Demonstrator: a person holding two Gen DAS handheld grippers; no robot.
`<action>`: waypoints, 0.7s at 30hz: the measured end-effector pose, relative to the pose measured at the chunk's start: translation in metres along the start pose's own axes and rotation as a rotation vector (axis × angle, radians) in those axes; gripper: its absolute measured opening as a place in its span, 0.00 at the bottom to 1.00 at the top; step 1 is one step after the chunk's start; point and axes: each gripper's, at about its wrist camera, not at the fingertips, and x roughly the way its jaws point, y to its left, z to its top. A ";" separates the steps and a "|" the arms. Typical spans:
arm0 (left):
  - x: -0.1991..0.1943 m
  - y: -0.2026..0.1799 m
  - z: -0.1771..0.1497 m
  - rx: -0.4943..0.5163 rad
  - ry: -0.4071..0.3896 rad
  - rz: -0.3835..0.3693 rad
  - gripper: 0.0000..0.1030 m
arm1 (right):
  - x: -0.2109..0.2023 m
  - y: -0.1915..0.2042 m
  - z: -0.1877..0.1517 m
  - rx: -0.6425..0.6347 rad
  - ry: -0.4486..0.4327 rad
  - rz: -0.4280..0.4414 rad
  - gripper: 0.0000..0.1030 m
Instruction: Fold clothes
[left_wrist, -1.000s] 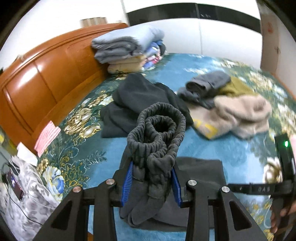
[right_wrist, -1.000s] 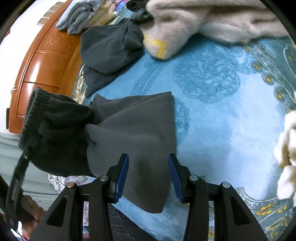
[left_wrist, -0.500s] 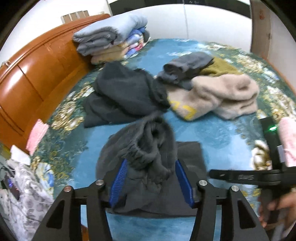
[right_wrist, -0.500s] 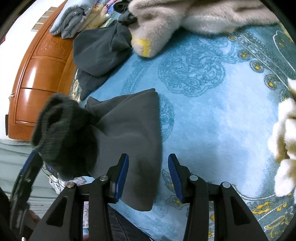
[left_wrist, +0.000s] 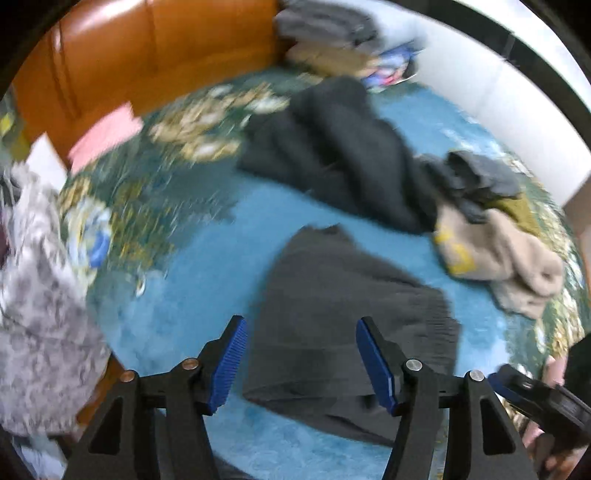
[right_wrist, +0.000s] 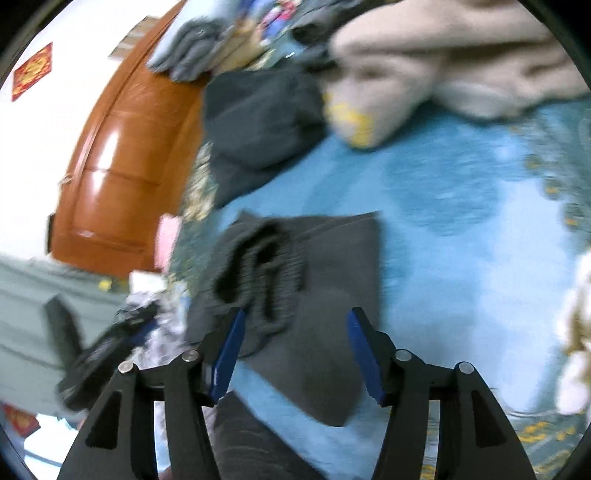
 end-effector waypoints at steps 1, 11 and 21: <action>0.008 0.000 -0.002 0.011 0.017 0.017 0.63 | 0.007 0.008 0.001 -0.014 0.013 0.021 0.57; 0.052 -0.010 -0.033 0.113 0.140 0.047 0.63 | 0.079 0.041 0.027 -0.062 0.134 0.056 0.57; 0.051 0.004 -0.032 0.070 0.155 0.003 0.64 | 0.117 0.028 0.042 0.013 0.178 0.044 0.53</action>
